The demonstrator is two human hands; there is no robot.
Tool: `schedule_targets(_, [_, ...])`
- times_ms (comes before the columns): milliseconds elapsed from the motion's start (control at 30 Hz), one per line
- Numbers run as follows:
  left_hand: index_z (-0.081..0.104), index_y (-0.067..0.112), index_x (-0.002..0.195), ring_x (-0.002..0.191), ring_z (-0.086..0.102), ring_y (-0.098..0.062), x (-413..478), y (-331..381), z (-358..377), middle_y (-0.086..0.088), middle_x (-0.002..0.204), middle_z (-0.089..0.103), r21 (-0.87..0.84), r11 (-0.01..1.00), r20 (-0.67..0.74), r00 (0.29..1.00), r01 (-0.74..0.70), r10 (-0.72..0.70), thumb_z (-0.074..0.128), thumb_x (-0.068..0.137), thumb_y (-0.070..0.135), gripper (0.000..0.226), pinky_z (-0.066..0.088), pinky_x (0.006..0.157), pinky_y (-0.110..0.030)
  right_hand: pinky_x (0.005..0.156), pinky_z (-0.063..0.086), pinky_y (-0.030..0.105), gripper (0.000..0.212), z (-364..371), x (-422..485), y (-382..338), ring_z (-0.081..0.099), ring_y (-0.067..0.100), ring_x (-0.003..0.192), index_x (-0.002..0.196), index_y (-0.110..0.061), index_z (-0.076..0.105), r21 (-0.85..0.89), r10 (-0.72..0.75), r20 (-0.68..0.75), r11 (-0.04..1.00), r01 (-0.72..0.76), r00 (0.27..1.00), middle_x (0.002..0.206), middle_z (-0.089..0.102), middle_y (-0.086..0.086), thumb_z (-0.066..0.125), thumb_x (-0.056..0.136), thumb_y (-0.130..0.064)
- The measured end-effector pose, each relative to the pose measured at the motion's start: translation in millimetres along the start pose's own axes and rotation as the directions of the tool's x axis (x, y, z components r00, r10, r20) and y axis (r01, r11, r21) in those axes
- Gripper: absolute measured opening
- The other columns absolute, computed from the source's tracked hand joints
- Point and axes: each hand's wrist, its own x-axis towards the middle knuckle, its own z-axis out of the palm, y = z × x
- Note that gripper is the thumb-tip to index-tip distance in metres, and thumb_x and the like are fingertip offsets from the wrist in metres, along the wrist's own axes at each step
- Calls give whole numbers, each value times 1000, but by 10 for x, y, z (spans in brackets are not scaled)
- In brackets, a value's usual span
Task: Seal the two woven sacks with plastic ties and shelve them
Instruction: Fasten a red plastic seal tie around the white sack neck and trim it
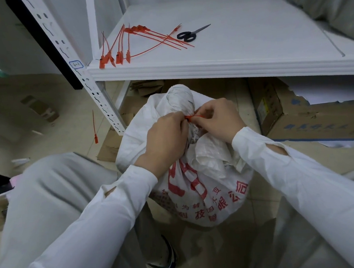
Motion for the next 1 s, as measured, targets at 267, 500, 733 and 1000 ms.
schedule_targets(267, [47, 15, 59, 49, 41, -11, 69, -32, -71, 5, 53, 45, -211, 973, 18, 994, -97, 104, 48, 94, 14, 36, 35, 50, -29, 70, 51, 31, 18, 32, -125, -263, 60, 19, 70, 74, -10, 72, -357, -167, -106, 926, 119, 980, 72, 67, 5, 62, 87, -18])
schedule_targets(500, [43, 16, 58, 46, 36, -6, 108, -82, 83, 9, 51, 40, -338, 938, -44, 997, -81, 70, 47, 91, 14, 33, 26, 49, -20, 73, 44, 35, 16, 106, -54, -189, 57, 24, 82, 78, -12, 51, -362, -191, -106, 922, 141, 976, 88, 63, 8, 55, 91, -18])
schedule_targets(733, [45, 19, 63, 50, 40, -4, 203, -73, 187, 11, 55, 42, -314, 944, -16, 995, -99, 99, 47, 92, 16, 29, 32, 50, -23, 68, 40, 30, 26, 79, 128, 8, 57, 24, 75, 68, -17, 44, -180, -69, -83, 982, 53, 994, 71, 56, 3, 58, 89, -11])
schedule_targets(1000, [55, 17, 71, 57, 48, -6, 153, -105, 58, 8, 62, 51, -346, 936, 38, 995, -73, 92, 52, 98, 20, 28, 38, 56, -21, 75, 56, 43, 22, 44, 100, 97, 67, 26, 77, 68, -21, 57, 114, 23, -61, 993, -16, 998, 80, 69, 10, 72, 83, -16])
